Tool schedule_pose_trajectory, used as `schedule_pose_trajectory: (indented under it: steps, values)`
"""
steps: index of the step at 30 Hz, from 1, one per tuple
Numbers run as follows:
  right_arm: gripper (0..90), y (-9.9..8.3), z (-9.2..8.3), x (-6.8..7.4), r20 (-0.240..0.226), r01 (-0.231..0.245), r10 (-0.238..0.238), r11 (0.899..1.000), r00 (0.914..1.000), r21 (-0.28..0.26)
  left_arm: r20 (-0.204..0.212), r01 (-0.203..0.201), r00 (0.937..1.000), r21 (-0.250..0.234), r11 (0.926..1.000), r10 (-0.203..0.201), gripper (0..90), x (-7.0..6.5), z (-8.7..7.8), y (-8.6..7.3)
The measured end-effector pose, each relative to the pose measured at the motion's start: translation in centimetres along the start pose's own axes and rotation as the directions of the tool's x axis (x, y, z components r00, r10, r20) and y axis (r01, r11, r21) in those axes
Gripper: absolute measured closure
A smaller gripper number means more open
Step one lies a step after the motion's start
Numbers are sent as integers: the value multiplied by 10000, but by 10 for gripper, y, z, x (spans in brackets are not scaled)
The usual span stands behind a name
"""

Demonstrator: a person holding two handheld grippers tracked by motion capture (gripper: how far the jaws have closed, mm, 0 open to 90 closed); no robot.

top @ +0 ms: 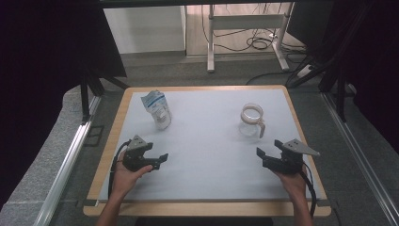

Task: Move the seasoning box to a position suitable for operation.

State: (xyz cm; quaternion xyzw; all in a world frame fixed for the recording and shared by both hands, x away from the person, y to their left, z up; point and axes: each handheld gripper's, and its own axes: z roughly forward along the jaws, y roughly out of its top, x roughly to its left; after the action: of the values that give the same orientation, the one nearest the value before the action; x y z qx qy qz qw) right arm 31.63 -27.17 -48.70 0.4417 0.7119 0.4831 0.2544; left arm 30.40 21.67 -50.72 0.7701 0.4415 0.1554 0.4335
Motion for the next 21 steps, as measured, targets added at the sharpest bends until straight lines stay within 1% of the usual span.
schedule_pose_trajectory:
  steps: [1, 2, 5, 6, 8, 9, 10, 11, 12, 13, 16, 17, 18, 20, 21]
  values:
    - [187, 1, -1, 0, 35, -12, 12, 10000, 10000, -19, 173, 174, 9997, 31, 9998, -175, 200, 3, -3, 1]
    - [187, 1, -1, 1, 120, -13, 13, 10000, 9999, -23, 184, 210, 9996, 35, 9998, -210, 203, 4, -3, 1]
    - [187, 1, 3, 1, -7, -43, 43, 10000, 10000, 42, 186, 288, 9994, 171, 9994, -291, 208, 5, -4, -2]
    - [187, 1, 5, 1, 22, 46, -46, 9999, 10000, 105, 156, 296, 9994, 175, 9994, -299, 206, 5, -3, -5]
    - [177, 1, 8, 1, 49, 152, -153, 9997, 9999, 176, -25, 359, 9994, 332, 9988, -358, 196, 6, 2, -8]
    - [175, 2, 8, 2, 45, 180, -181, 9997, 9998, 168, -46, 345, 9994, 329, 9989, -343, 192, 6, 2, -7]
    - [174, 4, 8, 1, 39, 233, -234, 9995, 9997, 191, 33, 207, 9998, 202, 9996, -207, 192, 4, 1, -4]
    - [174, 4, 8, 1, 39, 233, -234, 9995, 9997, 191, 33, 207, 9998, 202, 9996, -207, 192, 4, 1, -4]
    - [174, 6, 7, 0, 38, 240, -241, 9995, 9997, 201, 8, 90, 10000, 146, 9999, -90, 192, 3, 0, -2]
    - [174, 7, 6, -1, 90, 283, -284, 9995, 9996, 135, -66, 75, 10000, 80, 9999, -75, 191, 1, -1, -1]
    - [153, 15, 2, -5, 170, 233, -235, 9997, 9996, 84, -62, 28, 10000, 45, 10000, -28, 188, 1, 0, 1]
    - [136, 23, 2, -8, 229, 248, -248, 9997, 9994, -18, -99, -16, 9999, 98, 10000, 17, 188, 2, 1, 1]
    - [136, 23, 2, -8, 229, 248, -248, 9997, 9994, -18, -123, 5, 9999, 125, 9999, -4, 188, 2, 2, 1]
    - [105, 33, 6, -11, 297, 415, -417, 9991, 9987, 51, -46, -4, 10000, 115, 9999, 4, 186, 2, 3, 2]
    - [93, 41, 11, -14, 363, 468, -473, 9988, 9982, 150, -15, -4, 10000, 95, 10000, 5, 182, 2, 3, 3]
